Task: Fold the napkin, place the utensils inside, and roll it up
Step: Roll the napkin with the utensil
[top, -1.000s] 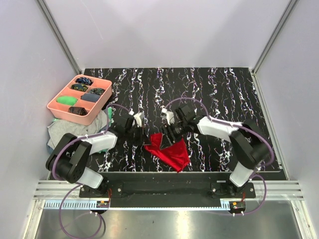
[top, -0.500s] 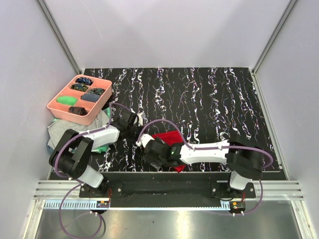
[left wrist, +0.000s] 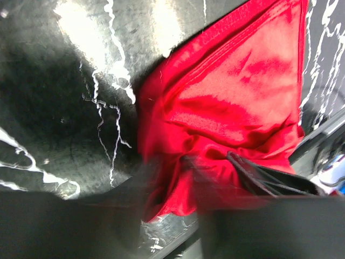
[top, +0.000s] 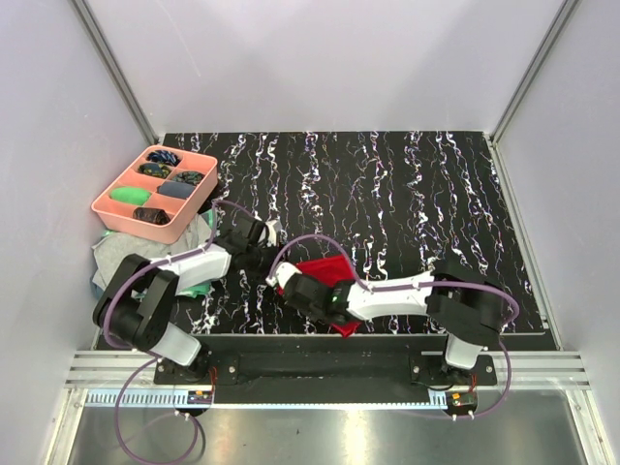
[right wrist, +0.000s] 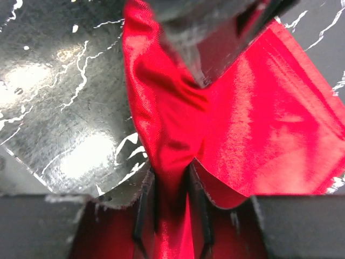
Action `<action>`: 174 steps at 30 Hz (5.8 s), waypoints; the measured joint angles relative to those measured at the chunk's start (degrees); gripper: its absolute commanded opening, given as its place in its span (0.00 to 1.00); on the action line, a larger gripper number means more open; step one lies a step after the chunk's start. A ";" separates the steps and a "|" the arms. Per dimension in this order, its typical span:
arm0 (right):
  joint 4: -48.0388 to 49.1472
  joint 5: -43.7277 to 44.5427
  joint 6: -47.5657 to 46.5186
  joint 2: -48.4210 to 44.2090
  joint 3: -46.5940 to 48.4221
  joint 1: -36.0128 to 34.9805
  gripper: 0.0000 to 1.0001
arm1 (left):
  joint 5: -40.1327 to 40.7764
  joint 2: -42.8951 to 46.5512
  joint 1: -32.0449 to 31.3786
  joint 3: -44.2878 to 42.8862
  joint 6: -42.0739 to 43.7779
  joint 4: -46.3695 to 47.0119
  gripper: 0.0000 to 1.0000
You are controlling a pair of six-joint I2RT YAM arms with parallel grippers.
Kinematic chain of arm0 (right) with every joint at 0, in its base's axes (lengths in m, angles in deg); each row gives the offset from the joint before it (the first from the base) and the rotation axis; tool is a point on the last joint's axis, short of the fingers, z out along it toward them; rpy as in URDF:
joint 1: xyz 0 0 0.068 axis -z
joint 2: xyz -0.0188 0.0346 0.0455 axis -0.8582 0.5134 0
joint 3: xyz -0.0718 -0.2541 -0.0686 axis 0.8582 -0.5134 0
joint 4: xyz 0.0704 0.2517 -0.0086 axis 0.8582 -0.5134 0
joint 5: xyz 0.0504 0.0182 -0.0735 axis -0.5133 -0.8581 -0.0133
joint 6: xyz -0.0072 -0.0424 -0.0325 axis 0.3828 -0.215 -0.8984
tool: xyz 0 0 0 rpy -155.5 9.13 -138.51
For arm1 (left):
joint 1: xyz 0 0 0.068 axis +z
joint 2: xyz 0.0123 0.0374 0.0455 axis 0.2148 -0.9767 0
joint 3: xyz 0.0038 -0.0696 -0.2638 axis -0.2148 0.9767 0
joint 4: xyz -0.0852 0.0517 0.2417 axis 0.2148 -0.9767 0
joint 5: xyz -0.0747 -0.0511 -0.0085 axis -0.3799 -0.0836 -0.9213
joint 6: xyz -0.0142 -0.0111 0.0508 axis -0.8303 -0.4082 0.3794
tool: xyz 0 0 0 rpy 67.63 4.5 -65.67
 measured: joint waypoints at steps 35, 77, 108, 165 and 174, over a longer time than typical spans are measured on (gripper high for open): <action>13.22 -70.29 10.14 7.34 -5.14 26.16 0.22 | 3.41 29.09 2.71 20.46 -4.39 14.29 0.75; 1.33 -62.55 6.73 -0.50 -1.01 31.19 0.67 | 2.25 12.72 -0.07 16.74 -4.61 18.67 0.00; 2.16 -19.28 -7.74 -4.63 -4.02 7.89 0.53 | 0.48 4.13 0.94 10.14 -6.95 15.37 0.00; 0.17 -80.50 10.75 17.51 6.01 30.71 0.28 | 2.23 23.85 6.19 21.77 -5.84 17.94 0.50; -1.18 -81.02 10.95 18.32 6.88 31.23 0.46 | -1.14 19.08 6.12 23.04 -6.67 23.12 0.03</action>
